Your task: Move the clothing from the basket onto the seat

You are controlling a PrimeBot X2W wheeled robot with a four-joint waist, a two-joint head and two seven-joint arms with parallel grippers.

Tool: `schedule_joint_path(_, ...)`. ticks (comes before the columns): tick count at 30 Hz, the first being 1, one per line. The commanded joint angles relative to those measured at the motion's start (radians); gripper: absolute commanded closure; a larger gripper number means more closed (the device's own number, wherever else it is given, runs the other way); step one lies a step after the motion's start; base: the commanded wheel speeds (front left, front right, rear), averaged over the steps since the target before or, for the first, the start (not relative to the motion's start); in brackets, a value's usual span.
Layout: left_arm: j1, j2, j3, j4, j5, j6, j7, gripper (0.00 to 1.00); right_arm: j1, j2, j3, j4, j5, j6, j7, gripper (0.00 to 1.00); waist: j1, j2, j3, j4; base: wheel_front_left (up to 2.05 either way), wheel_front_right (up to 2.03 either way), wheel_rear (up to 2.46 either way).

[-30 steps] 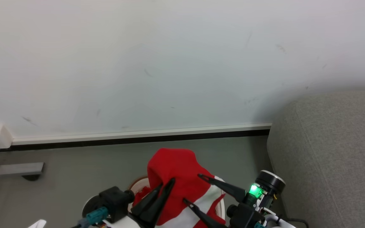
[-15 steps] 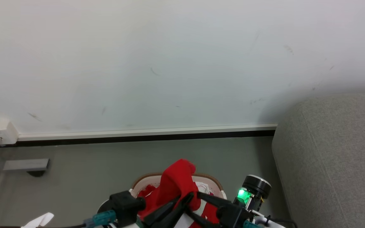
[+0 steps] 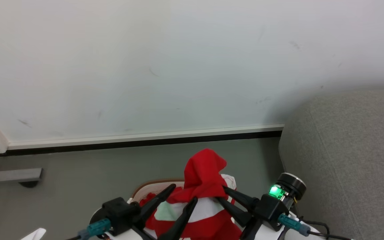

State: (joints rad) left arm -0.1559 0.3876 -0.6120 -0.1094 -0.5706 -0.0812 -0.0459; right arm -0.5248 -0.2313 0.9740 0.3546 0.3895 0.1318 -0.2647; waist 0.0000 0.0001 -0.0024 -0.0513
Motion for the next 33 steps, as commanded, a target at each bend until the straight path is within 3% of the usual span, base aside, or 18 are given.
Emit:
schedule_joint_path(1,-0.007,-0.002,0.006,0.006,0.016,0.005,-0.013,0.00,0.013,-0.009,-0.020,-0.009,-0.006,-0.002,0.000,1.00,0.0000,-0.0001,0.009,-0.015,0.00,0.00,0.00)
schedule_joint_path(21,-0.068,-0.047,-0.046,0.112,0.081,-0.007,-0.128,0.00,0.127,-0.050,-0.379,-0.121,-0.132,-0.002,0.000,1.00,0.0000,-0.0001,0.092,-0.327,0.00,0.00,0.00)
schedule_joint_path(27,-0.078,-0.058,-0.060,0.138,0.086,-0.007,-0.140,0.00,0.158,-0.052,-0.434,-0.139,-0.149,-0.002,0.000,1.00,0.0000,-0.0001,0.095,-0.372,0.00,0.00,0.00)
schedule_joint_path(33,-0.086,-0.062,-0.069,0.153,0.086,-0.011,-0.146,0.00,0.169,-0.050,-0.471,-0.151,-0.164,-0.002,0.000,1.00,0.0000,-0.0001,0.109,-0.373,0.00,0.00,0.00)
